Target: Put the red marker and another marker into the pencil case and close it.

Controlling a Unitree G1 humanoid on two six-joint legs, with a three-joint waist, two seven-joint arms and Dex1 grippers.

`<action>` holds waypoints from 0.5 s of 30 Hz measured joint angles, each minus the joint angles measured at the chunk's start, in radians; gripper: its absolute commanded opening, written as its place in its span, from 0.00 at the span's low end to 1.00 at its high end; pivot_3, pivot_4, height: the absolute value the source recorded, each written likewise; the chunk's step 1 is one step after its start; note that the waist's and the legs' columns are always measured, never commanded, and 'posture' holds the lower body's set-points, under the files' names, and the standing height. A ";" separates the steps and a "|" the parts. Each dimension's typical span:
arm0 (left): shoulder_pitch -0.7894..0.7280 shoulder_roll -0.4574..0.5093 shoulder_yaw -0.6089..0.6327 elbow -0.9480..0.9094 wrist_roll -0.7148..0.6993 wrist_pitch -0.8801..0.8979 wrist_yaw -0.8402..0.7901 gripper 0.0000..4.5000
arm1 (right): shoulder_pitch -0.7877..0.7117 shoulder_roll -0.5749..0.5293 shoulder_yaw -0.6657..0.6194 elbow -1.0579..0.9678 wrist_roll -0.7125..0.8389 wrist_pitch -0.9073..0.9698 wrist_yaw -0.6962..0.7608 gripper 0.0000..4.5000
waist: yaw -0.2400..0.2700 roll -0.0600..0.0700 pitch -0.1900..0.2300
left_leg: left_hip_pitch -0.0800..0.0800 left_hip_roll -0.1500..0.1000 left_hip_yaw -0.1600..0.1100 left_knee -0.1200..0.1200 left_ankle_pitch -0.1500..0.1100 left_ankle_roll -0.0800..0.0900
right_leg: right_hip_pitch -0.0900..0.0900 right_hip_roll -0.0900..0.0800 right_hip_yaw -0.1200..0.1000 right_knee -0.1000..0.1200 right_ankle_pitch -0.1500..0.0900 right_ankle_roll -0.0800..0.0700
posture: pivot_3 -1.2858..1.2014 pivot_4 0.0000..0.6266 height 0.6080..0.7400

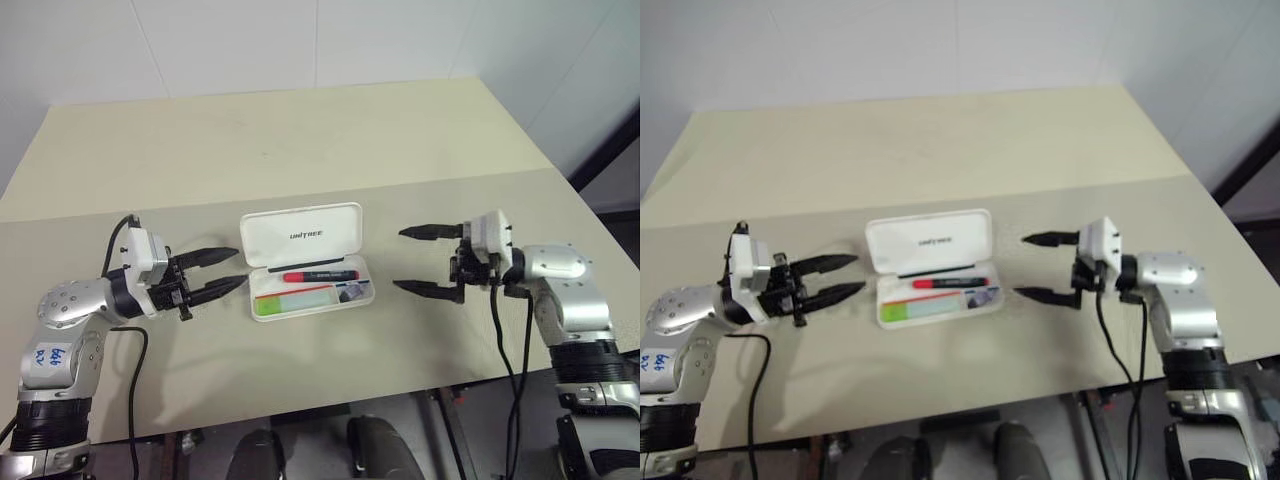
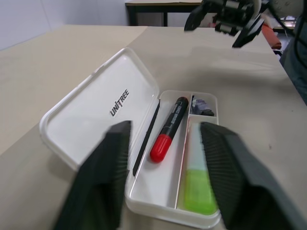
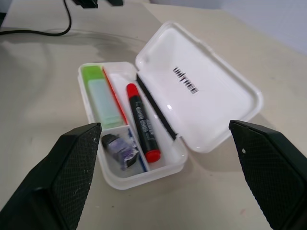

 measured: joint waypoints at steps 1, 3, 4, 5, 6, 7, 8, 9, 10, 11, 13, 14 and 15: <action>0.000 -0.003 0.000 0.006 0.000 -0.006 0.004 0.16 | 0.002 -0.001 0.000 -0.001 0.000 0.003 -0.002 1.00 | 0.000 0.000 0.000 | 0.000 0.000 0.000 0.000 0.000 0.000 | 0.000 0.000 0.000 0.000 0.000 0.000 | 0.52 0.24 1.00; -0.003 -0.007 0.003 0.026 0.000 -0.011 0.014 0.01 | 0.002 -0.001 0.000 -0.001 0.000 0.008 -0.003 1.00 | 0.000 0.000 0.000 | 0.000 0.000 0.000 0.000 0.000 0.000 | 0.000 0.000 0.000 0.000 0.000 0.000 | 0.52 0.24 1.00; -0.003 -0.010 0.005 0.033 0.000 -0.011 0.023 0.00 | 0.002 -0.004 0.000 -0.001 0.000 0.011 -0.004 1.00 | 0.000 0.000 0.000 | 0.000 0.000 0.000 0.000 0.000 0.000 | 0.000 0.000 0.000 0.000 0.000 0.000 | 0.52 0.24 1.00; -0.003 -0.020 0.012 0.034 0.000 -0.011 0.041 0.00 | 0.002 -0.006 0.000 -0.001 0.000 0.012 -0.004 1.00 | 0.000 0.000 0.000 | 0.000 0.000 0.000 0.000 0.000 0.000 | 0.000 0.000 0.000 0.000 0.000 0.000 | 0.52 0.24 1.00; -0.003 -0.031 0.023 0.034 -0.008 -0.006 0.058 0.00 | 0.001 -0.008 0.001 -0.001 0.000 0.012 -0.004 1.00 | 0.000 0.000 0.000 | 0.000 0.000 0.000 0.000 0.000 0.000 | 0.000 0.000 0.000 -0.001 0.000 0.000 | 0.52 0.24 1.00; -0.003 -0.045 0.040 0.033 -0.023 0.003 0.081 0.00 | 0.001 -0.009 0.001 -0.001 0.000 0.012 -0.004 1.00 | 0.000 0.000 0.000 | 0.000 0.000 0.000 0.000 0.000 0.000 | 0.000 0.000 0.000 -0.001 0.000 0.000 | 0.52 0.24 1.00; -0.003 -0.053 0.054 0.032 -0.035 0.013 0.107 0.00 | 0.001 -0.009 0.001 -0.001 -0.001 0.012 -0.004 1.00 | 0.000 0.000 0.000 | 0.000 0.000 0.000 0.000 0.000 0.000 | 0.000 0.000 0.000 -0.001 0.000 0.000 | 0.52 0.24 1.00; -0.003 -0.066 0.070 0.028 -0.044 0.016 0.130 0.00 | 0.000 -0.009 0.001 -0.001 -0.003 0.012 -0.005 1.00 | 0.000 0.000 0.000 | 0.000 0.000 0.000 0.000 0.000 0.000 | 0.000 -0.001 0.000 -0.001 0.000 0.000 | 0.52 0.24 1.00; -0.003 -0.078 0.080 0.027 -0.049 0.017 0.155 0.00 | 0.000 -0.009 0.001 0.000 -0.004 0.011 -0.007 1.00 | 0.001 0.000 0.000 | 0.000 0.000 0.000 0.000 0.000 0.000 | 0.000 -0.001 0.000 -0.001 0.000 0.000 | 0.52 0.24 1.00; -0.004 -0.094 0.092 0.027 -0.049 0.017 0.194 0.00 | -0.001 -0.009 0.001 0.000 -0.005 0.011 -0.011 1.00 | 0.001 0.000 0.000 | 0.000 0.000 0.000 0.000 0.000 0.000 | 0.000 -0.001 0.000 0.000 0.000 0.000 | 0.52 0.24 1.00; -0.012 -0.123 0.101 0.030 -0.043 0.014 0.262 0.00 | -0.002 -0.009 0.001 0.001 -0.006 0.010 -0.015 1.00 | 0.001 0.000 0.000 | 0.000 0.000 0.000 0.000 0.000 0.000 | 0.000 -0.001 0.000 0.000 0.000 0.000 | 0.52 0.24 1.00; -0.019 -0.133 0.105 0.033 -0.035 0.013 0.294 0.00 | -0.002 -0.009 0.001 0.001 -0.006 0.009 -0.017 1.00 | 0.001 0.000 0.000 | 0.000 0.000 0.000 0.001 0.000 0.000 | 0.000 -0.001 0.000 0.000 0.000 0.000 | 0.52 0.24 1.00; -0.025 -0.140 0.112 0.035 -0.026 0.011 0.329 0.00 | -0.002 -0.009 0.002 0.001 -0.007 0.008 -0.020 1.00 | 0.001 0.000 0.000 | 0.000 0.000 0.000 0.001 0.000 0.000 | 0.000 -0.001 0.000 0.000 0.000 0.000 | 0.52 0.24 1.00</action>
